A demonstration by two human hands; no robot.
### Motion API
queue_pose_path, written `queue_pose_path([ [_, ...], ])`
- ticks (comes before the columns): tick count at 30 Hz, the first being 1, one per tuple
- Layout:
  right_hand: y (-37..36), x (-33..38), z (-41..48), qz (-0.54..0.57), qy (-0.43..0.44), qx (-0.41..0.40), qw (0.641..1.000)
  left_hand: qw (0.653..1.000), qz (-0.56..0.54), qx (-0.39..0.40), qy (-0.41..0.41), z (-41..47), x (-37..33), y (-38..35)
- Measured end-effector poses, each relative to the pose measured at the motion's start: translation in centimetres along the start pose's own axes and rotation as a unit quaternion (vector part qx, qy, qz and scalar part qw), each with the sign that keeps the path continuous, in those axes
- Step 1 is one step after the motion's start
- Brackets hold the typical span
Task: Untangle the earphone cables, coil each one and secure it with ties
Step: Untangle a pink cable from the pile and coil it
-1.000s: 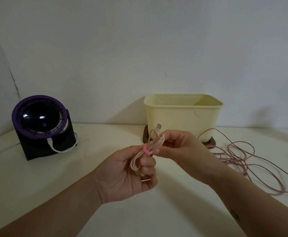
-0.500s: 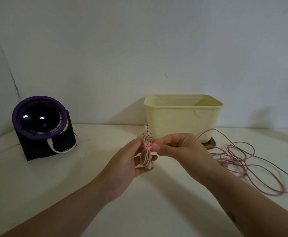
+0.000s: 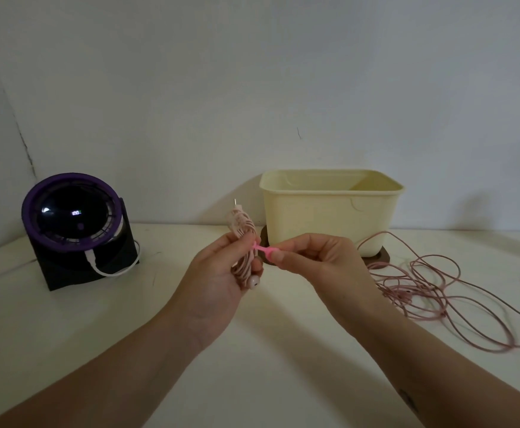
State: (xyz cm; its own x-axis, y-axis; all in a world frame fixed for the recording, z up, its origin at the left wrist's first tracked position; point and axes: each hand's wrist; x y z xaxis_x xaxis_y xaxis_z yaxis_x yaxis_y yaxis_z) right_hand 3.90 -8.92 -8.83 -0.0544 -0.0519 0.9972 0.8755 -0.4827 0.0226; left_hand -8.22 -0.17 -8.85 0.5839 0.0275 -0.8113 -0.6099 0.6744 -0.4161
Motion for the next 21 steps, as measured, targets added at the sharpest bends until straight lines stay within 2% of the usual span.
queue_pose_path([
  [2,0.1,0.0,0.0,0.013,0.009,-0.010,1.000,1.000,-0.004,-0.001,-0.006,0.1,-0.2,0.0],
  [7,0.2,-0.3,0.0,0.023,-0.001,0.003,1.000,0.997,0.046,0.053,0.019,-0.4,0.2,0.2],
  [11,0.1,-0.4,0.1,0.066,-0.014,0.010,0.998,0.997,0.060,0.048,0.014,-0.5,0.4,0.3],
  [18,0.1,-1.1,0.4,0.025,-0.007,0.022,0.999,0.997,0.058,0.054,0.024,-0.8,1.1,0.6],
  [21,0.2,-1.0,0.4,0.000,0.000,0.038,0.999,0.998,0.046,0.031,0.038,-0.7,1.3,0.8],
])
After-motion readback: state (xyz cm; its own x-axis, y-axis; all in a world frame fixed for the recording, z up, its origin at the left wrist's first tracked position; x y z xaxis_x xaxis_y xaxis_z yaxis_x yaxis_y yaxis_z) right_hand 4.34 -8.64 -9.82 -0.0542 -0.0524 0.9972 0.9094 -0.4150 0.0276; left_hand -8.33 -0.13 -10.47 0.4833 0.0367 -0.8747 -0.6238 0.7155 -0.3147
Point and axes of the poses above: each hand's wrist, its own z-axis towards the middle knuckle, its own y-axis out of the back of the hand, x = y × z, and after that the axes turned 15 degrees about -y, right-handed
